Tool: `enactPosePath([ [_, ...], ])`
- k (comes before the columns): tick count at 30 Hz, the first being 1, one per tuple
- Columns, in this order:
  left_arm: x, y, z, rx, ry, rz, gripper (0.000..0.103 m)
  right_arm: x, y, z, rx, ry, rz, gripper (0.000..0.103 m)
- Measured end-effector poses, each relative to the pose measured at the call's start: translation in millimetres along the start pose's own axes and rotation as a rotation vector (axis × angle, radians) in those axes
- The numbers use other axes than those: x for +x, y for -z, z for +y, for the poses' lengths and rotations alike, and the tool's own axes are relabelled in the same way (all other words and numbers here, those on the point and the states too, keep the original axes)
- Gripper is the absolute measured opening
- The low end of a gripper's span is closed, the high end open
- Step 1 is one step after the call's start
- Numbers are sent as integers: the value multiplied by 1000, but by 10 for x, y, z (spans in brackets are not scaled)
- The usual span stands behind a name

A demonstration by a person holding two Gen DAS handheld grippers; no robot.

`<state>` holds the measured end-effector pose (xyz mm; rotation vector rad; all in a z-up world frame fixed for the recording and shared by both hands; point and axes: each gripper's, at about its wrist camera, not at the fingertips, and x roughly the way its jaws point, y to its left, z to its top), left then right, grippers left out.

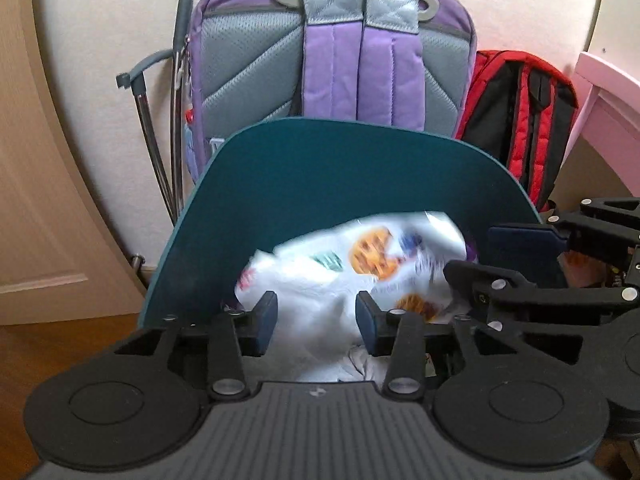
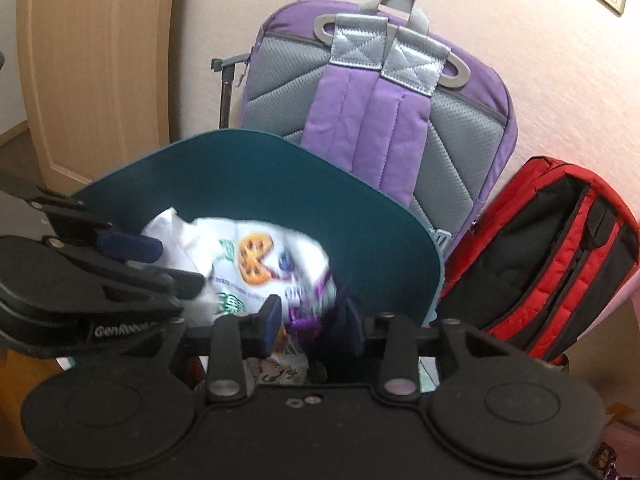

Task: Collect trash

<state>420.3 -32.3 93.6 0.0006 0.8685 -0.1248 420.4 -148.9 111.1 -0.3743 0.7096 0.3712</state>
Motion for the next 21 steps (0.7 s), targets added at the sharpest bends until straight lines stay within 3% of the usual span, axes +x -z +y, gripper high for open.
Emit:
enactPosePath([
  [4,-88,-5,-20,-8,3,-15,52,-94,14,-44,17,5,-12,40],
  [8,-226,4,-44,-7,-3,-48,68,-221,34,-124,43,-6,-28,45],
  [19,-755,131,-179,13,20,-120,76,-811,235,-233,132,-45,-135,50],
  [21,-877,183,-196,3,40,-136,82,-944,284,-219,134,-35,-164,50],
])
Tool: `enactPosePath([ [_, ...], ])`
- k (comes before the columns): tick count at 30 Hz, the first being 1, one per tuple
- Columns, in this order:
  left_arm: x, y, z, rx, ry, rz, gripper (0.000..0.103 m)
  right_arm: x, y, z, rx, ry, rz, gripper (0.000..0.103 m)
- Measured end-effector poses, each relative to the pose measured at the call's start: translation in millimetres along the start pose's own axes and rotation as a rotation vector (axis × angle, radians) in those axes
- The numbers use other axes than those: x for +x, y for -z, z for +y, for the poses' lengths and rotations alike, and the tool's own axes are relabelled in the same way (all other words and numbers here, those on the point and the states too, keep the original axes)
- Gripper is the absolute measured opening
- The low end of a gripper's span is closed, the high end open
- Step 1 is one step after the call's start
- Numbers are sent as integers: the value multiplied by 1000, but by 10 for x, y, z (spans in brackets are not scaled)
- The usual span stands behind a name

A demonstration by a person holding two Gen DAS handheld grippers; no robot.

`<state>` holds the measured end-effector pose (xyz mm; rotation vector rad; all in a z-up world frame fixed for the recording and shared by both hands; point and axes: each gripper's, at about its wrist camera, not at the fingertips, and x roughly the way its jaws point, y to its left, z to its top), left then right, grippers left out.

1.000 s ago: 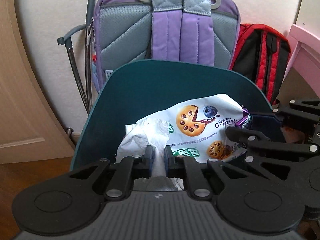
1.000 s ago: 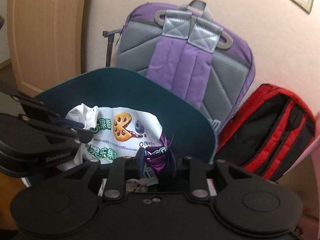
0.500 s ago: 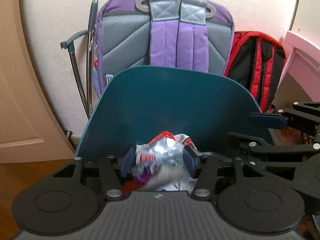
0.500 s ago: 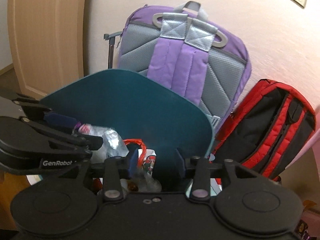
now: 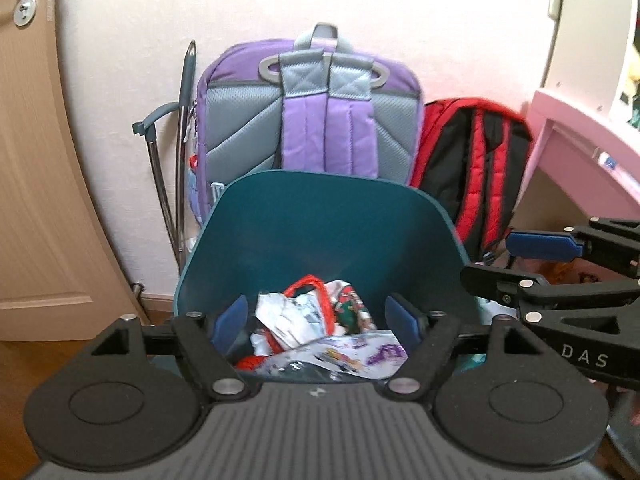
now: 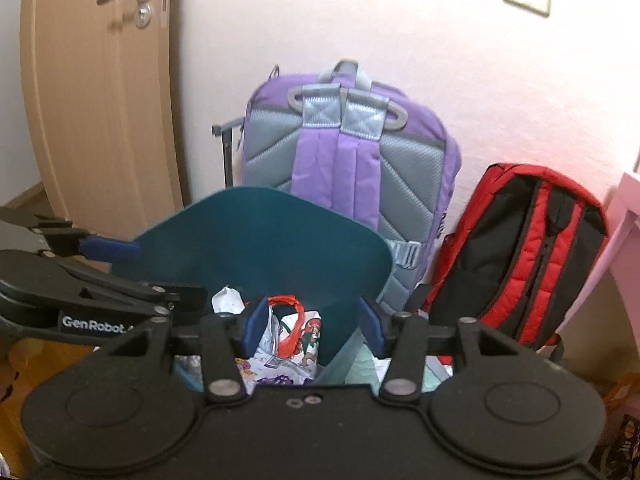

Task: Collect trash

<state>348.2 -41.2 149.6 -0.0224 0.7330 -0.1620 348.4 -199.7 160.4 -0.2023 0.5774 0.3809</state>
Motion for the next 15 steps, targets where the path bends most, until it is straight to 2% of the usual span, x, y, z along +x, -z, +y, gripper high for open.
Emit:
enactPosePath([
  [3,-199,56,-44,1,3,-38,86,-204,45,-3,12,-4,-40,50],
  [6,-396,113,-77,-6,20,-71,87,-415,106,0,28,-8,-81,50],
  [15,-885,350,-148,-9,3,-148,87,-944,311,67,65,-50,-168,51],
])
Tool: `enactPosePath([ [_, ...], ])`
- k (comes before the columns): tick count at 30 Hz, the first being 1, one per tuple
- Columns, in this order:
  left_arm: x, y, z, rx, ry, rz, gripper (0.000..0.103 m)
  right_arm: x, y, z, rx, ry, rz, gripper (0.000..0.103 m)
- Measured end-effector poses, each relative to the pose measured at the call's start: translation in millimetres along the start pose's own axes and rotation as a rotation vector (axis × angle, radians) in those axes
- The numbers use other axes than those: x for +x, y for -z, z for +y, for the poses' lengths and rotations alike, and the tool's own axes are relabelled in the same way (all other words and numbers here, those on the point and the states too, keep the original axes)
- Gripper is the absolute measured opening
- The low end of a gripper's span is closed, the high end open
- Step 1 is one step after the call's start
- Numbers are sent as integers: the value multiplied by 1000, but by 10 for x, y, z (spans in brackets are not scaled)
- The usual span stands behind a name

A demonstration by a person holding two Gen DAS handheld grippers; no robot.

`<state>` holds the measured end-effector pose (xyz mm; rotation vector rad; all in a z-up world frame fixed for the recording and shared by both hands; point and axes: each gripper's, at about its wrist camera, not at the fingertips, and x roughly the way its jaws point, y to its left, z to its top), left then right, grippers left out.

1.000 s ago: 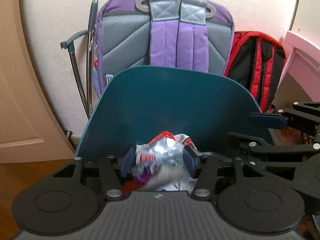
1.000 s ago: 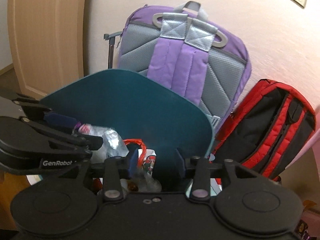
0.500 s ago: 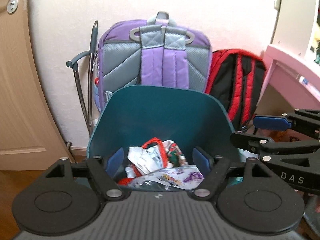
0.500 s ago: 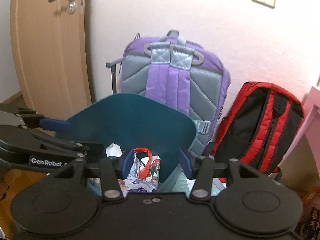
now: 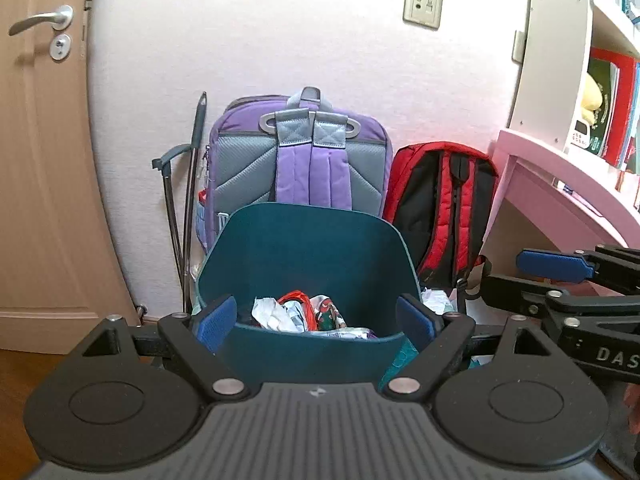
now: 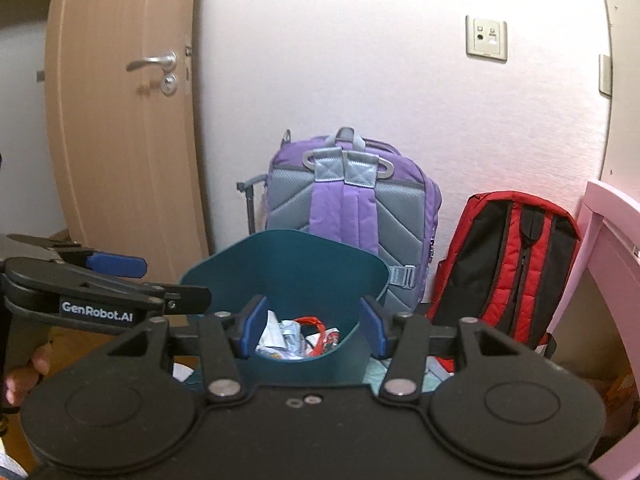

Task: Collect trash

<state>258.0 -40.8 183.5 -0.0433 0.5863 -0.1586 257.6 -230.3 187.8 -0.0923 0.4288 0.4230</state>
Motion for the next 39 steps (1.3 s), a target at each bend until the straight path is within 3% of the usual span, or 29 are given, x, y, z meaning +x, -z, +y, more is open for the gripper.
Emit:
enactPosePath([
  [12,-562,261,-184,22,-4,-61,88,-474,252,197,17,-46,-52,52],
  [13,-599,283,-196,25,-3,-65,90,-515,273,216,17,-50,-57,52],
  [14,-635,305,-206,27,-3,-67,100,-549,287,231,16,-53,-61,52],
  [15,-676,328,-211,22,-5,-75,103,-583,300,248,14,-57,-65,52],
  [39,-1135,563,-283,28,-27,-152,103,-1045,407,332,43,-110,-115,53],
])
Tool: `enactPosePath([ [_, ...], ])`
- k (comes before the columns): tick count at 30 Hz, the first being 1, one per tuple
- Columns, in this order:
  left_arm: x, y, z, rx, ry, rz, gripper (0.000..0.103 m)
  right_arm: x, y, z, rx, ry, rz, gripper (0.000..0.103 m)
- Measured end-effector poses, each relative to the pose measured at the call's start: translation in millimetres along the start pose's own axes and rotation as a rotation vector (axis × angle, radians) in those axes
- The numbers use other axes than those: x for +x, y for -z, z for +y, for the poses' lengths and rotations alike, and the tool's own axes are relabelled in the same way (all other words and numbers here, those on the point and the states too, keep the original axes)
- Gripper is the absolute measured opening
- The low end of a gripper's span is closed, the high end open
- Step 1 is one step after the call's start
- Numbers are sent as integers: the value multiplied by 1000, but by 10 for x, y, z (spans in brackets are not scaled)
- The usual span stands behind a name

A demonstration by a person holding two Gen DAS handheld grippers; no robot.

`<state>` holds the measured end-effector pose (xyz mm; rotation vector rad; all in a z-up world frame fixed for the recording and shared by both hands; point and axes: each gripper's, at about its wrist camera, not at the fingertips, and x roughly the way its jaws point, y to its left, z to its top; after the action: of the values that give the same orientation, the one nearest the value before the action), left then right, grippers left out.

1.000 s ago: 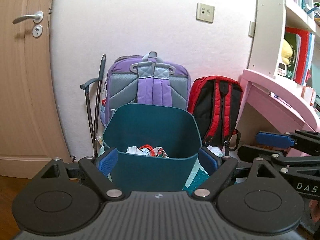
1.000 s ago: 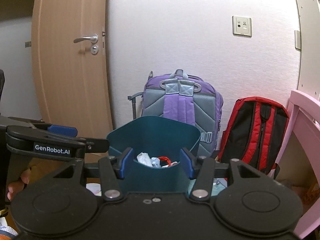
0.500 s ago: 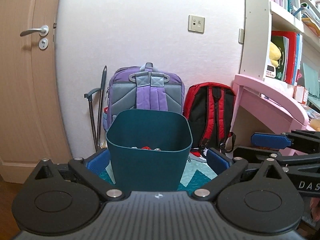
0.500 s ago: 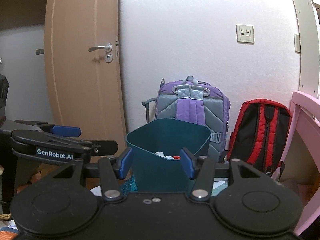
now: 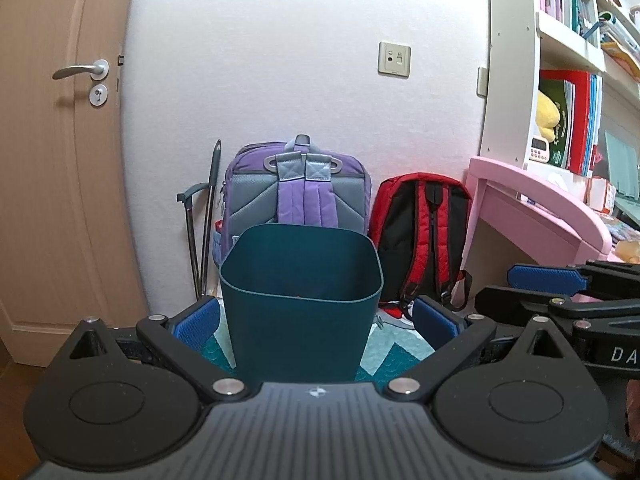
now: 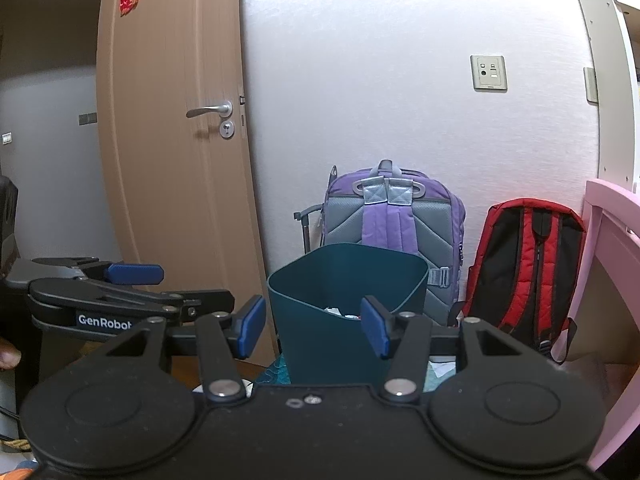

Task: Collect trash

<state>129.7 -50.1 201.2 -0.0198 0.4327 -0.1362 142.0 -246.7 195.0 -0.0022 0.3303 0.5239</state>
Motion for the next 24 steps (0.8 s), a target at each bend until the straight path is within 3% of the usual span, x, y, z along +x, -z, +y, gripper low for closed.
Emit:
enactPosePath([
  [24,-156,10,-37,1,13,-39,103,-95,28,-6,49,-1,-31,53],
])
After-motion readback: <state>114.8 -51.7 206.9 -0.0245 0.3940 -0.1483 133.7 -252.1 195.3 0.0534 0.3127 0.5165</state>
